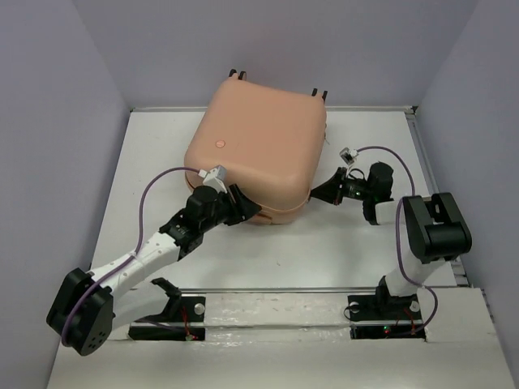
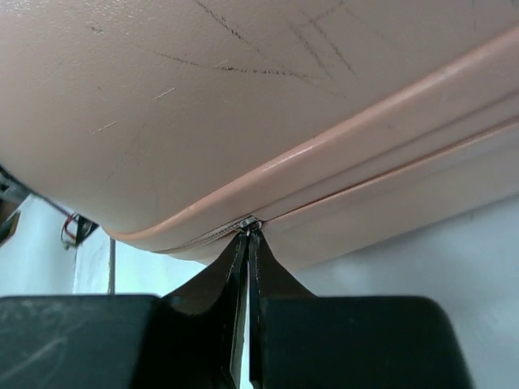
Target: Pack the luggage
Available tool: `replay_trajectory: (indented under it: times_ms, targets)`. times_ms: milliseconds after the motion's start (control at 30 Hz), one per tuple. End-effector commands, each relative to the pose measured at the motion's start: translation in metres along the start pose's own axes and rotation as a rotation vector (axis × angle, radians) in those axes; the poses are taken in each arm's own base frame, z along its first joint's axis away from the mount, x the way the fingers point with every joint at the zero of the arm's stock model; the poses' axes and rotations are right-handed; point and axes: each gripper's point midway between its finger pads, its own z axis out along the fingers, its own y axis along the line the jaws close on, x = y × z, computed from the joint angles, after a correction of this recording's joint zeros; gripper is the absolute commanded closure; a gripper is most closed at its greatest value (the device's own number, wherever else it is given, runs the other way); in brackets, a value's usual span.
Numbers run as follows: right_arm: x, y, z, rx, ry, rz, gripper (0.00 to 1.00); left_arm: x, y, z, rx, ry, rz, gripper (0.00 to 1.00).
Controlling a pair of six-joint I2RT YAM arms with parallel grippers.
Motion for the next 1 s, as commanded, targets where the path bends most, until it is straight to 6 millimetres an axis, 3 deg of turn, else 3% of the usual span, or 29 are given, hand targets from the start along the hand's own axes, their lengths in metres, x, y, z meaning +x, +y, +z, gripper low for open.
replay_trajectory:
  times_ms: [0, 100, 300, 400, 500, 533, 633, 667, 767, 800, 833, 867, 967]
  targets:
    - [0.004, 0.017, 0.011, 0.142, -0.003, -0.046, 0.93, -0.027, -0.041, 0.009, 0.115, -0.065, 0.052, 0.42]
    - [0.025, 0.027, 0.017, 0.278, 0.06, -0.078, 0.93, -0.029, -0.051, 0.016, 0.14, -0.07, 0.058, 0.43]
    - [0.044, 0.064, 0.013, 0.375, 0.055, -0.054, 0.93, -0.031, -0.058, 0.03, 0.154, -0.088, 0.062, 0.43]
    - [0.066, 0.101, 0.023, 0.333, 0.1, -0.043, 0.93, -0.036, -0.061, 0.037, 0.153, -0.105, 0.067, 0.44]
    - [0.079, 0.116, 0.025, 0.348, 0.128, -0.038, 0.93, -0.043, -0.067, 0.041, 0.162, -0.123, 0.074, 0.44]
    - [0.086, 0.132, 0.03, 0.314, 0.144, -0.034, 0.93, -0.044, -0.069, 0.042, 0.167, -0.129, 0.075, 0.44]
    - [0.095, 0.15, 0.043, 0.296, 0.147, -0.016, 0.93, -0.046, -0.075, 0.044, 0.185, -0.127, 0.059, 0.44]
    - [0.1, 0.167, 0.054, 0.25, 0.152, -0.026, 0.93, -0.043, -0.078, 0.046, 0.196, -0.117, 0.054, 0.44]
    - [0.084, 0.184, 0.087, 0.265, 0.111, -0.037, 0.93, -0.037, -0.087, 0.048, 0.22, -0.1, 0.05, 0.45]
    - [0.093, 0.181, 0.103, 0.307, 0.123, -0.046, 0.93, -0.033, -0.091, 0.047, 0.227, -0.091, 0.053, 0.45]
    - [0.073, 0.19, 0.123, 0.321, 0.062, -0.036, 0.93, -0.031, -0.091, 0.046, 0.229, -0.083, 0.056, 0.45]
    - [0.074, 0.182, 0.137, 0.368, 0.04, -0.033, 0.93, -0.032, -0.094, 0.042, 0.233, -0.085, 0.061, 0.45]
    - [0.042, 0.174, 0.153, 0.473, -0.14, 0.018, 0.93, -0.047, -0.086, 0.024, 0.149, -0.105, 0.097, 0.37]
